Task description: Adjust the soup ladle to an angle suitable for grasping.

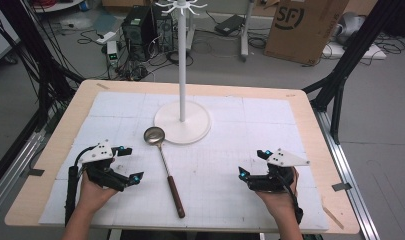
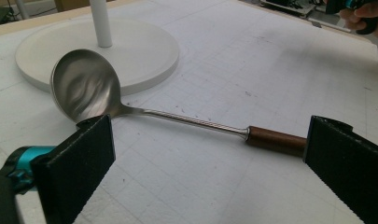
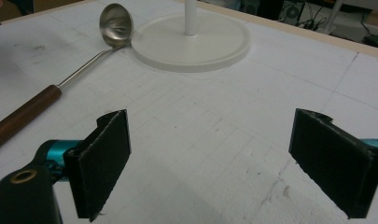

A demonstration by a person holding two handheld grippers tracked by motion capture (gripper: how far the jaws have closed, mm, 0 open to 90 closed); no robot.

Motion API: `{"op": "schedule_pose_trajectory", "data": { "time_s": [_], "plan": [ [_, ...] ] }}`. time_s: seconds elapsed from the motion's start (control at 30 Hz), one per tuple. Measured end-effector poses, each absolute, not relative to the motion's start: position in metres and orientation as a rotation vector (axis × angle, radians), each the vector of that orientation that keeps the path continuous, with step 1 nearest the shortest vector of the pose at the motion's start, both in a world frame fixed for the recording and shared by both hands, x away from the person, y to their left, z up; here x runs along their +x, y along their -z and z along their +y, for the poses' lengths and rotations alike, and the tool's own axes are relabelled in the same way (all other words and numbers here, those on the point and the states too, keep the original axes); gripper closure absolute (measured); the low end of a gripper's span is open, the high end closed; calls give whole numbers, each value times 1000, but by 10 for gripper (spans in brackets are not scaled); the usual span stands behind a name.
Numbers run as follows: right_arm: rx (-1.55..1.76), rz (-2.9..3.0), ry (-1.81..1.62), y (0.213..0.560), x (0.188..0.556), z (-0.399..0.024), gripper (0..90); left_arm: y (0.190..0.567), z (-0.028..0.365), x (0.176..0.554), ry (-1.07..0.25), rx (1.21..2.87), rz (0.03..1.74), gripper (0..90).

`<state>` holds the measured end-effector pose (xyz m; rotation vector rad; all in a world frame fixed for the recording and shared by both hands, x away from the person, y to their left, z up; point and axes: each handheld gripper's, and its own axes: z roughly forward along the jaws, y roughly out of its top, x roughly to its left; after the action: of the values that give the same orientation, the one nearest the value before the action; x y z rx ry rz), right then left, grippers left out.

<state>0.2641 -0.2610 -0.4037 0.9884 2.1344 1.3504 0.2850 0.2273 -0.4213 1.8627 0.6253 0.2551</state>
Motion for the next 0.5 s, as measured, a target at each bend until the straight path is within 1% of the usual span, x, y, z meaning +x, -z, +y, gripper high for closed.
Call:
{"op": "schedule_pose_trajectory", "data": {
  "time_s": [0.33,0.5],
  "plan": [
    [987,2158,-1342,408,264,-262,115,425,223,285,-245,1887,623,28],
    [977,2151,-1346,403,262,-261,116,426,220,285,-238,1899,610,27]
  ]
}}
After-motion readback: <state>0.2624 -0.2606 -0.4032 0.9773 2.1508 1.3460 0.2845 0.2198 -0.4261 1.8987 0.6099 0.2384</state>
